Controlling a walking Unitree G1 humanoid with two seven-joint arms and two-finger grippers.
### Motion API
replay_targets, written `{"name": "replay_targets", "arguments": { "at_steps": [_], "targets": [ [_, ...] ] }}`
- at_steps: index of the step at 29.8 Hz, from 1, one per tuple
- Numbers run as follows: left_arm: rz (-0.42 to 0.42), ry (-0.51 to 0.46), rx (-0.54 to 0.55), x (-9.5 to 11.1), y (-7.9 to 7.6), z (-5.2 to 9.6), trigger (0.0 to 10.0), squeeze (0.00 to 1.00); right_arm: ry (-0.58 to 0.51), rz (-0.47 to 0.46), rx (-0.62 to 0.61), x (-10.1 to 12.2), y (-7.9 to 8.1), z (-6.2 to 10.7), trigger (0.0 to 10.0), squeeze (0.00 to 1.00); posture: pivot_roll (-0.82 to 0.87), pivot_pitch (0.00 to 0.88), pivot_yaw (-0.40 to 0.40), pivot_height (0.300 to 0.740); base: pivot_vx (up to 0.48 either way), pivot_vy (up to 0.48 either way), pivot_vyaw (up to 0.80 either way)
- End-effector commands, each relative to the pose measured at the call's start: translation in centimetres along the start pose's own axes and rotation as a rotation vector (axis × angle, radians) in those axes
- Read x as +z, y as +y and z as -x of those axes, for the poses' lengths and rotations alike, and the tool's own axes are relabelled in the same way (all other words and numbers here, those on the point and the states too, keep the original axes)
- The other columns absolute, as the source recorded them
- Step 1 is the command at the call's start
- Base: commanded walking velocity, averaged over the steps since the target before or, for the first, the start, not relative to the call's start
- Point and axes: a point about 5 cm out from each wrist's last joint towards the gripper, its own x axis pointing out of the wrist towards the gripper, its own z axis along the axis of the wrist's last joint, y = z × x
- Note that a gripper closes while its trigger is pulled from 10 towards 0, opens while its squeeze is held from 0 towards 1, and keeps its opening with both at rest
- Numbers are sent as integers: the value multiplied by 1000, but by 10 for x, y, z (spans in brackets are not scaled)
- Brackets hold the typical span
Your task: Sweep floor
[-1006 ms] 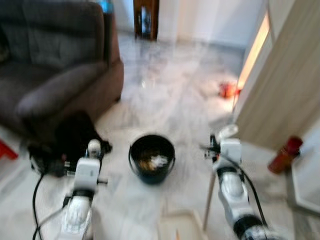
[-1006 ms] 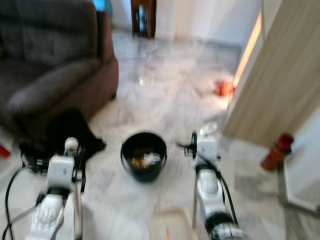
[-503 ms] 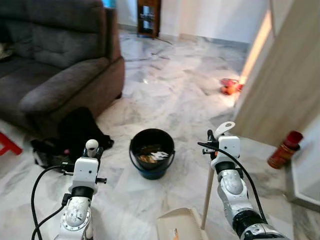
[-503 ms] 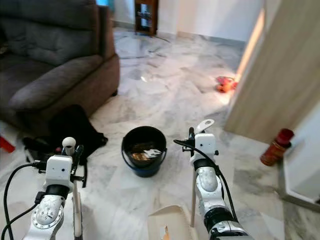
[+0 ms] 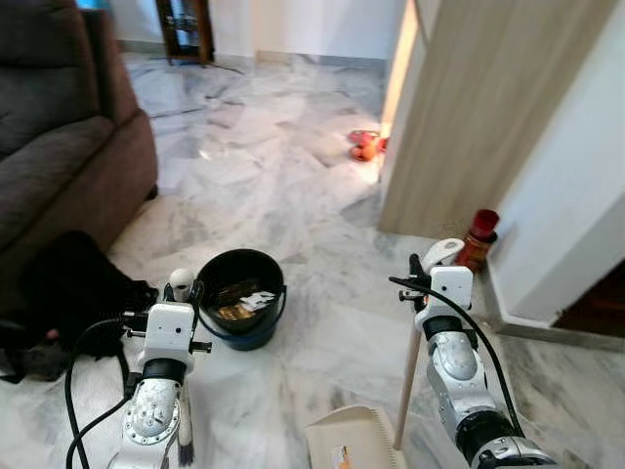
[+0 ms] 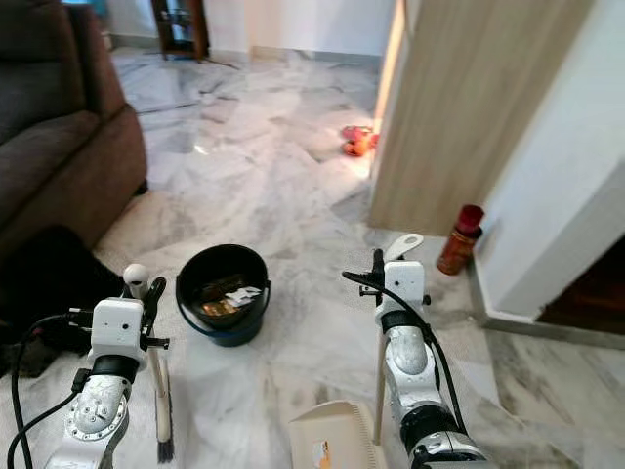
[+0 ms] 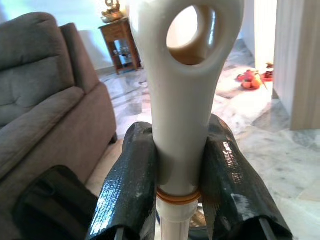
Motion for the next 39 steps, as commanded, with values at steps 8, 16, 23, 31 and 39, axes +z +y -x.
{"name": "replay_targets", "arguments": {
  "at_steps": [8, 16, 23, 31, 39],
  "targets": [
    [-48, -54, -23, 9, -2, -6, 10000, 0, 5, 6, -13, 3, -6, -4, 10000, 0, 140, 3, -50, 740, 0, 0, -800],
    [-59, -45, -21, 7, -4, -5, 10000, 0, -2, 15, -16, 5, -9, -6, 10000, 0, 133, 27, -58, 740, 0, -66, -800],
    [-56, -43, -15, 7, -4, -5, 10000, 0, -2, 17, -12, 5, -7, -5, 10000, 0, 126, 47, -53, 740, 0, -190, -800],
    [-72, -50, -20, 8, -2, -8, 10000, 0, -7, 13, -15, 5, -5, -5, 10000, 0, 118, 56, -41, 740, 0, 0, -800],
    [-76, -48, -28, 8, -1, -7, 10000, 0, -8, 11, -30, 4, -6, -3, 10000, 0, 114, 65, -28, 740, 0, -386, -800]
  ]
}}
